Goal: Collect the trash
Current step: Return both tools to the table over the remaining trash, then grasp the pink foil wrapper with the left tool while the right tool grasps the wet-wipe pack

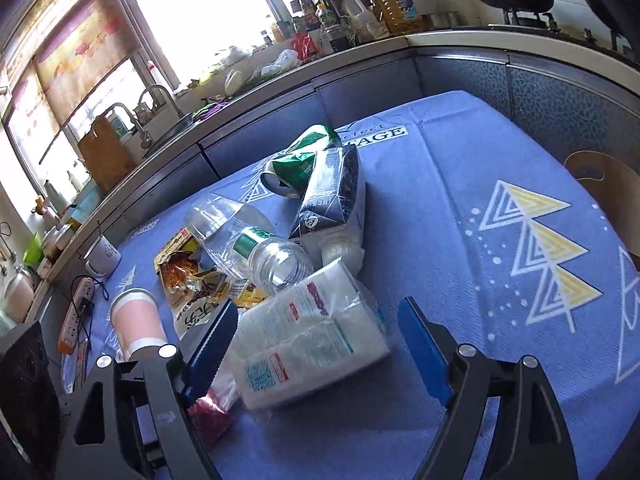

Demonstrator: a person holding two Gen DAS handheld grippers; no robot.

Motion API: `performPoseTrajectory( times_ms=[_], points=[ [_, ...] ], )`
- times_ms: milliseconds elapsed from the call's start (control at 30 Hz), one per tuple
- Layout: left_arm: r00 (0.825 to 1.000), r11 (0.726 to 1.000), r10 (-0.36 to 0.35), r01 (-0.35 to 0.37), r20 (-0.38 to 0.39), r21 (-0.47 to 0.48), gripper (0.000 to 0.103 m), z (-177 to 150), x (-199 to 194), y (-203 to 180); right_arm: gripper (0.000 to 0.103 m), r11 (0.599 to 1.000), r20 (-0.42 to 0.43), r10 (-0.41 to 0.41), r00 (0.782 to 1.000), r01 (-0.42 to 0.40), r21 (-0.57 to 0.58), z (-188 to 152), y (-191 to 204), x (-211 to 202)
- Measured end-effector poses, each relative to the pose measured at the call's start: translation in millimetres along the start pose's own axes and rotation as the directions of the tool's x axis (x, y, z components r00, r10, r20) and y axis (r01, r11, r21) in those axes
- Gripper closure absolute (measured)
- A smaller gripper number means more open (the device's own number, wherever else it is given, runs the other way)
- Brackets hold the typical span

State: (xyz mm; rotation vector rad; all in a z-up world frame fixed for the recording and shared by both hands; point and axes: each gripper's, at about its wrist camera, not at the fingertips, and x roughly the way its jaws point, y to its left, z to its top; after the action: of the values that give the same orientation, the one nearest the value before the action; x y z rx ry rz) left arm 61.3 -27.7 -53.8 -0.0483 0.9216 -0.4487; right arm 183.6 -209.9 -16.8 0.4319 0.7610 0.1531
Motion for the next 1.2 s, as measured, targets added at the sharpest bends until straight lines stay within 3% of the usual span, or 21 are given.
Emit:
performPoseTrajectory(
  times_ms=[33, 67, 133, 233, 333, 400, 467, 567, 700, 833, 867, 1000, 1200],
  points=[
    [1.0, 1.0, 0.001, -0.001, -0.002, -0.011, 0.042, -1.2, 0.8, 1.6, 0.039, 0.999, -0.029, 0.029, 0.999, -0.028, 0.015, 0.0, -2.6, 4.7],
    [1.0, 1.0, 0.002, -0.002, -0.003, -0.008, 0.051, -2.6, 0.5, 2.1, 0.049, 0.999, -0.052, 0.041, 0.998, -0.04, 0.03, -3.5, -4.4, 6.2],
    [1.0, 1.0, -0.003, 0.004, -0.006, 0.008, 0.056, -5.6, -1.7, 1.6, 0.058, 0.996, -0.077, 0.085, 0.993, -0.082, 0.036, -13.7, -3.0, -0.9],
    [1.0, 1.0, -0.004, 0.004, -0.014, 0.015, 0.057, -12.3, -3.7, 2.7, 0.06, 0.987, -0.125, 0.154, 0.98, -0.146, 0.071, -43.6, -2.7, -17.6],
    [1.0, 1.0, -0.012, 0.012, -0.028, -0.011, 0.057, -15.1, -2.4, 7.8, 0.06, 0.989, -0.137, 0.147, 0.98, -0.141, 0.048, -76.0, 2.8, -39.8],
    [1.0, 1.0, -0.015, 0.014, -0.026, -0.015, 0.057, -16.1, -3.1, 8.0, 0.058, 0.991, -0.14, 0.132, 0.981, -0.128, 0.04, -87.9, 2.9, -49.7],
    [1.0, 1.0, -0.011, 0.01, -0.027, -0.004, 0.057, -15.6, -3.8, 5.3, 0.043, 0.995, -0.138, 0.101, 0.985, -0.1, 0.013, -92.1, 1.2, -56.9],
    [0.999, 1.0, -0.009, 0.009, -0.036, 0.001, 0.046, -15.4, -6.1, 2.0, 0.023, 0.998, -0.089, 0.027, 0.996, -0.031, -0.053, -87.0, -3.8, -67.5],
    [1.0, 1.0, 0.013, -0.012, -0.022, 0.019, 0.041, -16.6, -11.5, -1.8, 0.016, 0.997, -0.053, 0.022, 0.998, -0.026, -0.077, -72.1, -14.5, -73.0],
    [0.999, 0.999, 0.03, -0.029, -0.028, 0.017, 0.042, -19.6, -11.4, -4.1, 0.016, 0.995, -0.05, -0.032, 0.998, 0.027, -0.092, -64.2, -22.5, -65.1],
    [0.999, 0.999, 0.038, -0.037, -0.035, 0.018, 0.047, -20.2, -9.1, -4.5, 0.012, 0.995, -0.04, -0.05, 0.998, 0.046, -0.085, -62.6, -25.3, -64.0],
    [0.997, 1.0, 0.027, -0.027, -0.074, 0.007, 0.091, -22.8, -1.0, -0.5, 0.005, 0.992, -0.015, -0.115, 0.993, 0.114, -0.049, -63.6, -37.8, -66.0],
    [0.999, 1.0, -0.021, 0.022, -0.047, 0.02, 0.096, -19.2, -24.3, -4.4, 0.005, 0.995, 0.012, -0.093, 0.996, 0.094, -0.034, -62.1, -50.9, -80.6]
  ],
)
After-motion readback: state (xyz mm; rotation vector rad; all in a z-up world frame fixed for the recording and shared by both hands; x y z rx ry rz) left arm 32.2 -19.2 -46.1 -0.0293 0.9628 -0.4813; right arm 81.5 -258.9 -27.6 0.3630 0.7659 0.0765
